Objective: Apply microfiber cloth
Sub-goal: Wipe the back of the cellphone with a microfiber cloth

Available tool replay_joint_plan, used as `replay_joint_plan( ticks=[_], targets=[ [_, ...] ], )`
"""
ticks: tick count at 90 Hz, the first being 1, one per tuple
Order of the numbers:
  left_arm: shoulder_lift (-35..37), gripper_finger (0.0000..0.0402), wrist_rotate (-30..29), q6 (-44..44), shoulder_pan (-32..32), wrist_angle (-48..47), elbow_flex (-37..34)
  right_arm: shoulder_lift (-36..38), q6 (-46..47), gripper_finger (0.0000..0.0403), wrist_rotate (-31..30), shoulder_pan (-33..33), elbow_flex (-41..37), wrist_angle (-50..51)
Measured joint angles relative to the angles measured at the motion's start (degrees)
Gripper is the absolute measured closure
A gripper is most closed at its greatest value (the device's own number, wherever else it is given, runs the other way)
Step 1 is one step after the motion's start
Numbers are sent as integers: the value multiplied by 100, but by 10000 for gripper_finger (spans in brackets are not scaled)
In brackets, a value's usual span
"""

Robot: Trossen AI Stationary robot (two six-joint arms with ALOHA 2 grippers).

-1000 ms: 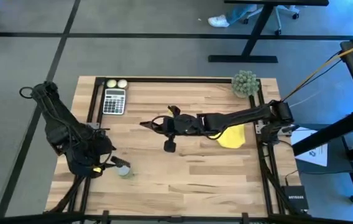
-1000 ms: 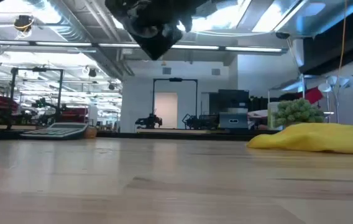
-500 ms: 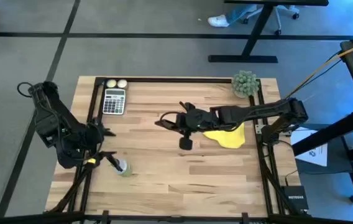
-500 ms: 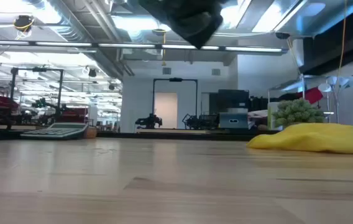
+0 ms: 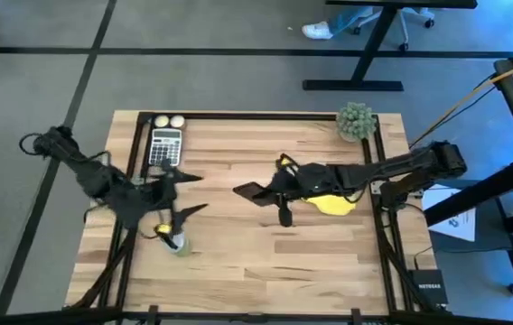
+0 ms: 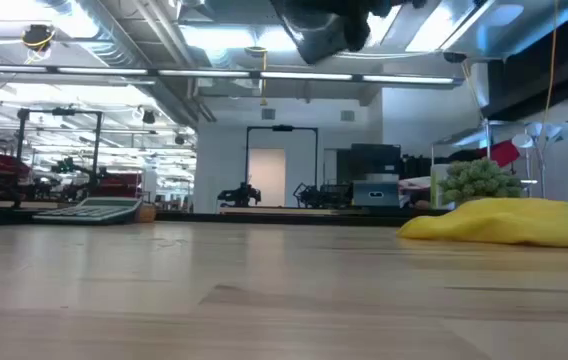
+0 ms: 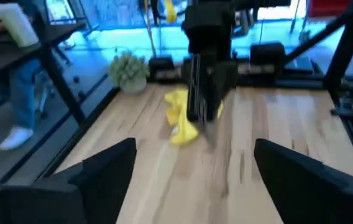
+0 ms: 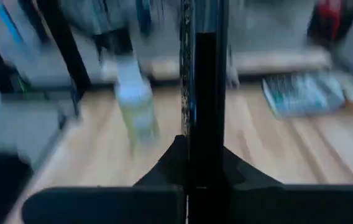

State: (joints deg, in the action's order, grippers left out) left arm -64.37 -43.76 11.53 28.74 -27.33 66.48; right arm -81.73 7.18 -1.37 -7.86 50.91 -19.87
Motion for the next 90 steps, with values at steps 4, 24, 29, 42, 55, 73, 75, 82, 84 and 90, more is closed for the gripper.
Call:
replay_joint_plan(
  ticks=[4, 24, 29, 42, 55, 73, 75, 82, 84, 90],
  targets=[
    [-166, 90, 499, -149, -398, 371, -84, 2, 3, 397, 48, 0, -173, -610],
    [-956, 102, 2087, -435, -1557, 1809, -465, 6, -7, 397, 377, -1, -422, -1747],
    [-1010, 103, 2363, -507, -1625, 2016, -471, 15, 10, 397, 433, -7, -423, -1751],
    [-993, 103, 2521, -556, -1594, 2630, -457, 87, 5, 397, 309, 0, -430, -1635],
    [-808, 103, 2470, -692, -1489, 2874, -449, 382, -37, 397, 93, 25, -399, -1276],
    [-905, 103, 2312, -1078, -1636, 3399, -450, 385, -11, 397, 206, 37, -419, -1252],
    [-930, 103, 2307, -1100, -1663, 3432, -451, 385, -11, 397, 204, 37, -419, -1244],
    [-1010, 103, 2361, -1182, -1804, 3567, -451, 369, -72, 397, 160, 39, -419, -1250],
    [-1036, 103, 2387, -1198, -1845, 3616, -451, 360, -119, 397, 133, 39, -419, -1251],
    [-1063, 104, 2463, -1207, -1958, 3663, -453, 325, -176, 397, 69, 39, -419, -1316]
  ],
)
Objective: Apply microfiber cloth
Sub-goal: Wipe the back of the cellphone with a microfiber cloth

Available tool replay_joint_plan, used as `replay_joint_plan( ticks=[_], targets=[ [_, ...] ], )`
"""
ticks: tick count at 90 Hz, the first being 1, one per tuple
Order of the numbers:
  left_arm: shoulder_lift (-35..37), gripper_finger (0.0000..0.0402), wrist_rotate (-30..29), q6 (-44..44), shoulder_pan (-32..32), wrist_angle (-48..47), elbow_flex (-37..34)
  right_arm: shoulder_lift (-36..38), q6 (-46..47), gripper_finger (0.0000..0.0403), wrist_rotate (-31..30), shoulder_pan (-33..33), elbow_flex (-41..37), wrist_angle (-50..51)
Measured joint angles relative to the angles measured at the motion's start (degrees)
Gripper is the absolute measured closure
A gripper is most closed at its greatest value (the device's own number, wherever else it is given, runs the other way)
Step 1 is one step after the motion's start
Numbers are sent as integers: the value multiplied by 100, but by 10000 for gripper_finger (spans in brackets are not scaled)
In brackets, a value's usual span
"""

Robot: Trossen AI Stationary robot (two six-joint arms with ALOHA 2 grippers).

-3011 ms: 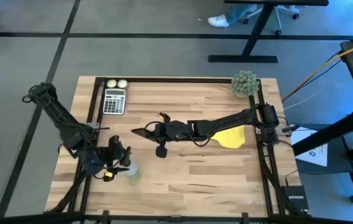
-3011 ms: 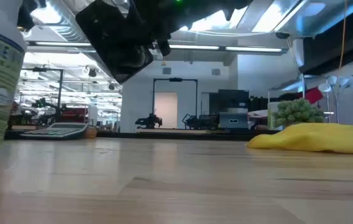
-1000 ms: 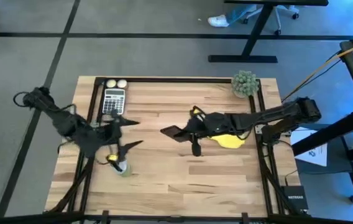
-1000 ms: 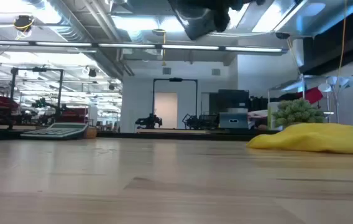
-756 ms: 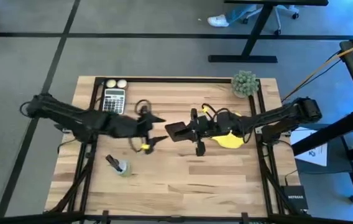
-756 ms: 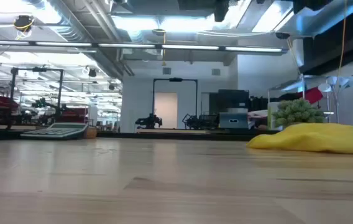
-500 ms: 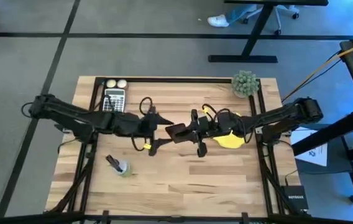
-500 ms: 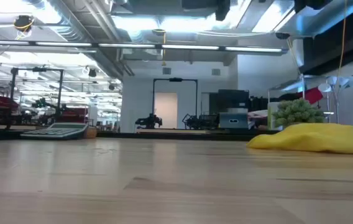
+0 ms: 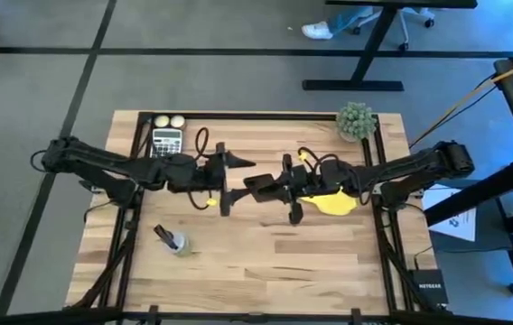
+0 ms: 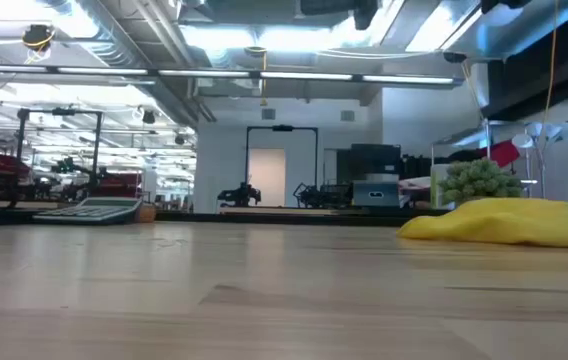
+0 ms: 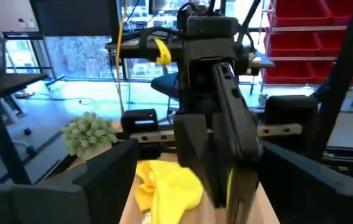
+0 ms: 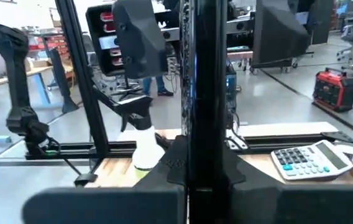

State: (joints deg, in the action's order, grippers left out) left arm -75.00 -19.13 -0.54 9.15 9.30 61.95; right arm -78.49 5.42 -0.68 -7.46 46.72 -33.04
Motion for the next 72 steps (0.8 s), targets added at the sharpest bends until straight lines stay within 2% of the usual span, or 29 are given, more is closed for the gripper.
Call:
replay_joint_plan(
  ticks=[10, 20, 39, 52, 72],
  targets=[
    [-17, 121, 274, 37, -188, 154, -2, -22, -80, 397, -81, 7, 0, 60],
    [-19, 164, 381, 50, -244, 258, -2, -54, -143, 397, -197, 15, 0, 121],
    [-91, 291, 432, 10, -291, 190, 2, -54, -235, 396, -289, 85, -2, 201],
    [-92, 379, 625, -128, -291, 178, 2, -54, -296, 375, -357, 76, -2, 173],
    [-100, 383, 574, -169, -300, -39, 0, 29, -307, 332, -829, 76, 48, 455]
  ],
)
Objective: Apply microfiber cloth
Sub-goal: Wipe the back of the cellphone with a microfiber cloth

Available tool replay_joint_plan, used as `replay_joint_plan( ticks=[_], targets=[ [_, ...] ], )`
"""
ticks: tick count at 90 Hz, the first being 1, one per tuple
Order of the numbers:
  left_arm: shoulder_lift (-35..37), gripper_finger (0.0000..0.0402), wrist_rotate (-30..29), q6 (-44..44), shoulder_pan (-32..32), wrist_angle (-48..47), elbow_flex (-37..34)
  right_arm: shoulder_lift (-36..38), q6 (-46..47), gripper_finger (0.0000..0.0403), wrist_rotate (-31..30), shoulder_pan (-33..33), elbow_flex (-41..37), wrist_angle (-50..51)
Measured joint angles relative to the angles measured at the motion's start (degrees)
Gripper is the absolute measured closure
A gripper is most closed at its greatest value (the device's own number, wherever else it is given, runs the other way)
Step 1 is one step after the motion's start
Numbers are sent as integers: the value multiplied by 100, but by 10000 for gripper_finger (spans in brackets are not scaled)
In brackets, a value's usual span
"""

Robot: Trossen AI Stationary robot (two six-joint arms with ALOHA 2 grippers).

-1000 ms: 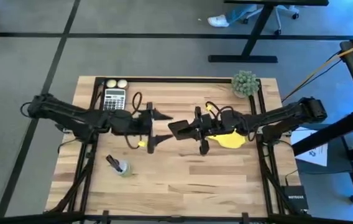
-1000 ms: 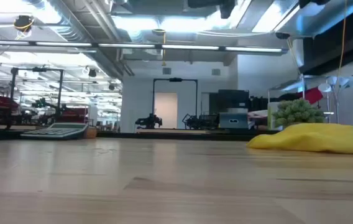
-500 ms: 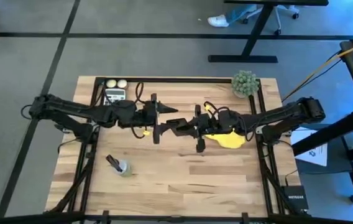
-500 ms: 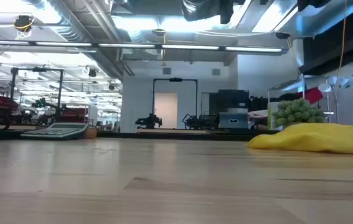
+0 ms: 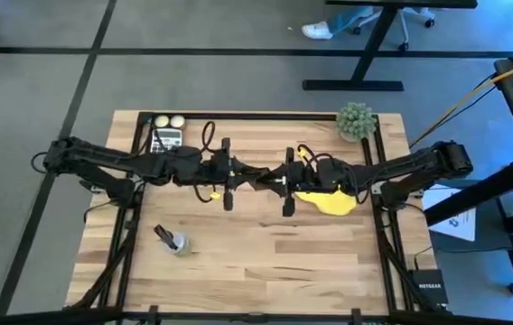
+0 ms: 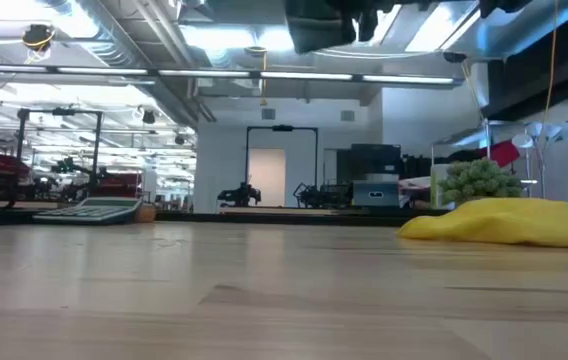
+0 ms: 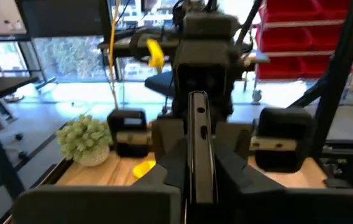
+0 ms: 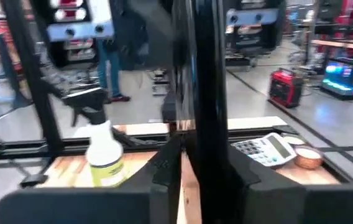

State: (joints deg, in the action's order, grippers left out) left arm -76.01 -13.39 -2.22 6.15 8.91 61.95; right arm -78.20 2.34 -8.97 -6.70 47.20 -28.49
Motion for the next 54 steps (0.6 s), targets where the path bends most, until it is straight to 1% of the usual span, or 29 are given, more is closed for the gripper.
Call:
replay_joint_plan(
  ticks=[6, 10, 18, 21, 29, 35, 40, 44, 49, 54],
  targets=[
    [0, 383, -33, 19, 0, -167, 0, 164, -152, 312, -234, 35, 163, 741],
    [0, 383, -95, 35, 0, -220, 0, 325, -250, 297, -413, 29, 347, 1436],
    [0, 383, -202, 38, -4, -397, 0, 614, -274, 265, -866, 26, 818, 3229],
    [0, 383, -197, 52, -6, -486, 0, 691, -190, 253, -1128, 26, 1012, 4032],
    [0, 383, -166, 97, -26, -729, 0, 794, 490, 225, -1798, 38, 1410, 6084],
    [0, 383, -145, 168, -40, -886, -1, 800, 1382, 208, -2170, 59, 1473, 7342],
    [0, 383, -145, 178, -70, -911, -2, 796, 2183, 195, -2182, 125, 1385, 8154],
    [2, 383, -162, 182, -93, -934, -2, 791, 2794, 187, -2042, 153, 1202, 8549],
    [2, 383, -187, 182, -102, -991, -2, 781, 3477, 179, -1720, 160, 876, 8799],
    [2, 383, -200, 182, -103, -1008, -2, 770, 3953, 172, -1389, 157, 488, 8848]
  ],
)
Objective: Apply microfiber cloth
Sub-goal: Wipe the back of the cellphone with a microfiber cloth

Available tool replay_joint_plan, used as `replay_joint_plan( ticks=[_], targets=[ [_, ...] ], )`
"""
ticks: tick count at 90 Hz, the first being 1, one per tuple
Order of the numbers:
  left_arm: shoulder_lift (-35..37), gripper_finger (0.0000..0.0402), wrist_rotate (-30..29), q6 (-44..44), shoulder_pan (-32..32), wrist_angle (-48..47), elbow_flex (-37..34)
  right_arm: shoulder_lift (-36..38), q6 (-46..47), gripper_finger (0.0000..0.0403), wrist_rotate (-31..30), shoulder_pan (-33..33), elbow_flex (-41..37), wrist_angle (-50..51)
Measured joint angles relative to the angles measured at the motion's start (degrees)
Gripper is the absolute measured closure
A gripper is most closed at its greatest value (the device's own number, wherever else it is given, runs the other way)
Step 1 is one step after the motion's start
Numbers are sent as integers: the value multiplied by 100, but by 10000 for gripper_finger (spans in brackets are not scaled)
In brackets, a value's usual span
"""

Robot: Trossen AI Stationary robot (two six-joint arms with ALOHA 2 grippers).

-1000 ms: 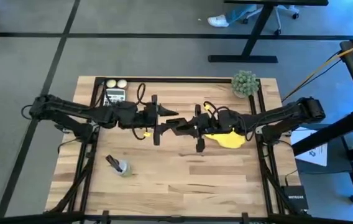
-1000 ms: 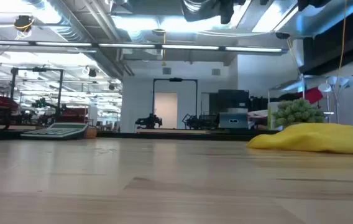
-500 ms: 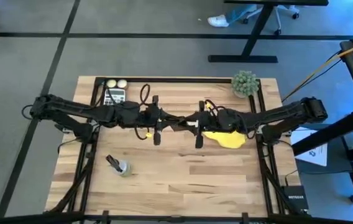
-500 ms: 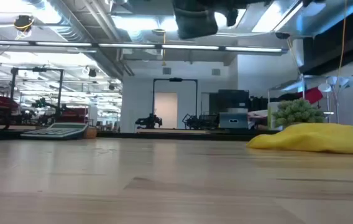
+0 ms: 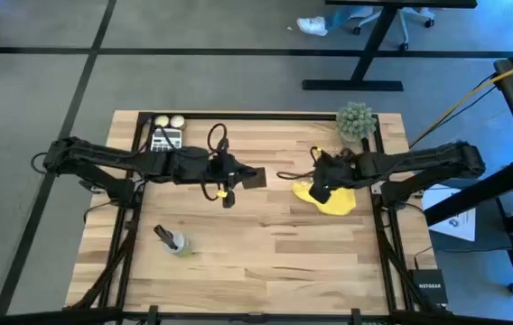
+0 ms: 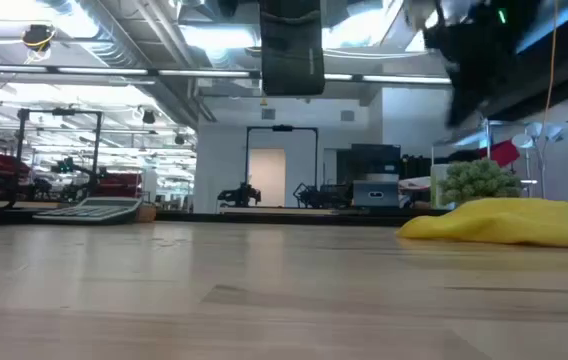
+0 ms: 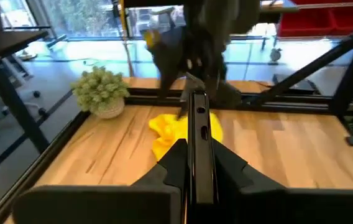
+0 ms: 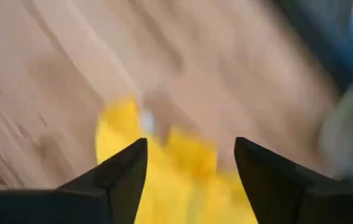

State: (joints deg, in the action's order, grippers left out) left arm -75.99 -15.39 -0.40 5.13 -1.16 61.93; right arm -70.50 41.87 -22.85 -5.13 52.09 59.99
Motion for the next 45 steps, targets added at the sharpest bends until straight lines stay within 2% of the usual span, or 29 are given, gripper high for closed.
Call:
replay_joint_plan(
  ticks=[17, 29, 37, 45],
  targets=[
    [0, 383, 35, 0, 11, 11, 0, 2, 886, 166, 564, -6, -1440, -665],
    [0, 383, 10, 26, 7, 10, 0, 3, 989, 171, 1143, -6, -2401, -2068],
    [-12, 383, 19, 65, 10, 9, 0, 66, 1024, 202, 1214, -9, -2878, -2869],
    [-44, 383, 62, 137, 13, 9, 0, 66, 1009, 265, 1140, -10, -2986, -3287]
  ],
)
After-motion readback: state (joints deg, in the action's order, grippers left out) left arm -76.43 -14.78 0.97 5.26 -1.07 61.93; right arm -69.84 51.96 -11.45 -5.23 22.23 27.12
